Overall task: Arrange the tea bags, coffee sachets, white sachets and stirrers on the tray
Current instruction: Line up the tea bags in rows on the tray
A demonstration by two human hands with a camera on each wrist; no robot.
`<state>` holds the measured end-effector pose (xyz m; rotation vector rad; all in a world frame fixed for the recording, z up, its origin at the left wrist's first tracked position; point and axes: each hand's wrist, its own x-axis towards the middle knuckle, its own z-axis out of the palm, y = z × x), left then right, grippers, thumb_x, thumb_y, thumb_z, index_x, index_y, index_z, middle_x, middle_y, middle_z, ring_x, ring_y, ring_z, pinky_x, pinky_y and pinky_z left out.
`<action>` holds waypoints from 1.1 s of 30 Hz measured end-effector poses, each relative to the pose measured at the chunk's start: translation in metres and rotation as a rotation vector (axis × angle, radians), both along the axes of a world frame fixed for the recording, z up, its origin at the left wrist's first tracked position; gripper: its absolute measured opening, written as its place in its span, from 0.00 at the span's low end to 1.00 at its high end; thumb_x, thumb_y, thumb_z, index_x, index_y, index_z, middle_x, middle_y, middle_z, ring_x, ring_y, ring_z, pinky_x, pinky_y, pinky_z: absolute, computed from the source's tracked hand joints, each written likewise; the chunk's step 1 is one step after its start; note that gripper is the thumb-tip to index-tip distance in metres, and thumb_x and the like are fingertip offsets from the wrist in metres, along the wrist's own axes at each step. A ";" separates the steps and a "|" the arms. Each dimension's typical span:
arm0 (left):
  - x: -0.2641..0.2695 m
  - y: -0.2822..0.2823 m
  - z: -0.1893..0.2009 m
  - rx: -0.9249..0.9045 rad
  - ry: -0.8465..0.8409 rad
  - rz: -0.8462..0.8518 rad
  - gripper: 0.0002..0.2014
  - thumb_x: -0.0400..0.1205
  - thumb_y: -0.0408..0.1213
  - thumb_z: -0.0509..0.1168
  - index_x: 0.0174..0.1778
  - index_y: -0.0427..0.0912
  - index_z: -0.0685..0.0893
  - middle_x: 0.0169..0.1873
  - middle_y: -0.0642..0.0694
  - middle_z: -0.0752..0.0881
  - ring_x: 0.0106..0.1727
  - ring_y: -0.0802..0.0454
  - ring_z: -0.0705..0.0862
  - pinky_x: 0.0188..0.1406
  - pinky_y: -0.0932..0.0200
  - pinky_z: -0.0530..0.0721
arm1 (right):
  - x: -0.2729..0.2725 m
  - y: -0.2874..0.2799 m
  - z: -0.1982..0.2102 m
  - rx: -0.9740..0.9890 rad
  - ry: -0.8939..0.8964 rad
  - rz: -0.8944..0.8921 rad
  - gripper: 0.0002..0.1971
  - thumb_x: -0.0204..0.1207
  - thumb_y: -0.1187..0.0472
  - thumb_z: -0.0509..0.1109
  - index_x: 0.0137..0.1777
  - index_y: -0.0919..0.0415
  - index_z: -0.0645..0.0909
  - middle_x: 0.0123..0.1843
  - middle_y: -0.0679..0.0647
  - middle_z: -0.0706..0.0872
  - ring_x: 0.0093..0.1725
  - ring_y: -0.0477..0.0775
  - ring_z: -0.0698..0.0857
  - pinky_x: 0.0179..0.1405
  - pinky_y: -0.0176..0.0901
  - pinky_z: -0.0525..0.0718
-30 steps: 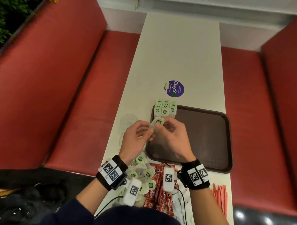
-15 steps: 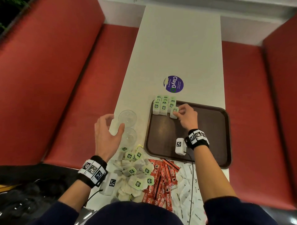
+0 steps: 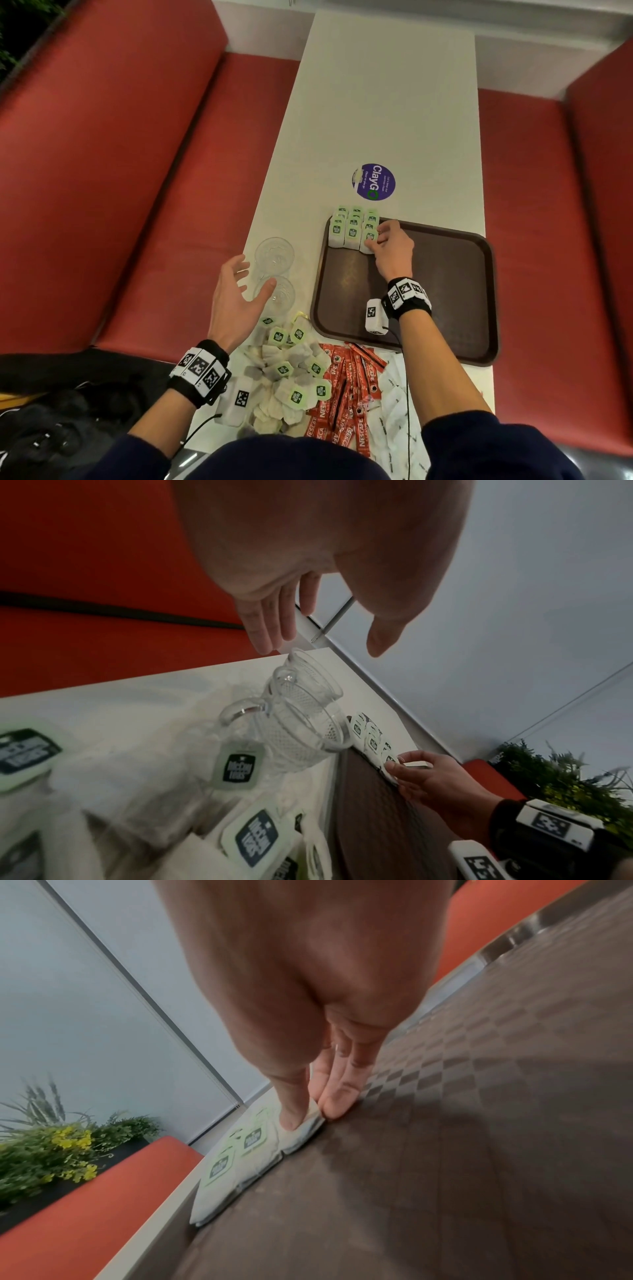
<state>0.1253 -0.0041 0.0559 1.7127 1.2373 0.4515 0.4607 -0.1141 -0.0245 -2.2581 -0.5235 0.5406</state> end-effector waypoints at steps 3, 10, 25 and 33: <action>-0.006 0.000 -0.003 -0.006 -0.008 0.006 0.36 0.83 0.53 0.80 0.84 0.51 0.71 0.74 0.53 0.83 0.74 0.57 0.83 0.73 0.50 0.85 | -0.004 0.000 0.002 -0.011 -0.047 -0.012 0.20 0.77 0.61 0.87 0.61 0.51 0.80 0.56 0.53 0.86 0.48 0.56 0.89 0.58 0.58 0.92; -0.021 -0.001 0.002 0.002 -0.038 0.002 0.29 0.86 0.45 0.77 0.81 0.48 0.74 0.69 0.52 0.87 0.71 0.59 0.85 0.69 0.56 0.86 | -0.016 -0.003 0.020 -0.038 -0.155 0.015 0.16 0.82 0.57 0.83 0.65 0.58 0.85 0.61 0.56 0.87 0.50 0.53 0.87 0.60 0.56 0.89; -0.129 0.005 -0.039 0.131 0.331 -0.300 0.09 0.85 0.34 0.76 0.58 0.50 0.90 0.51 0.54 0.91 0.51 0.54 0.90 0.67 0.47 0.87 | -0.240 -0.055 0.078 -0.044 -0.056 0.731 0.07 0.86 0.47 0.78 0.54 0.49 0.87 0.47 0.41 0.90 0.42 0.40 0.88 0.50 0.51 0.93; -0.127 -0.003 -0.068 0.293 0.460 -0.564 0.24 0.84 0.43 0.79 0.77 0.47 0.85 0.70 0.49 0.81 0.65 0.44 0.78 0.68 0.41 0.83 | -0.287 -0.040 0.077 -0.197 -0.234 1.055 0.21 0.82 0.32 0.75 0.65 0.45 0.83 0.57 0.43 0.83 0.51 0.48 0.83 0.47 0.49 0.84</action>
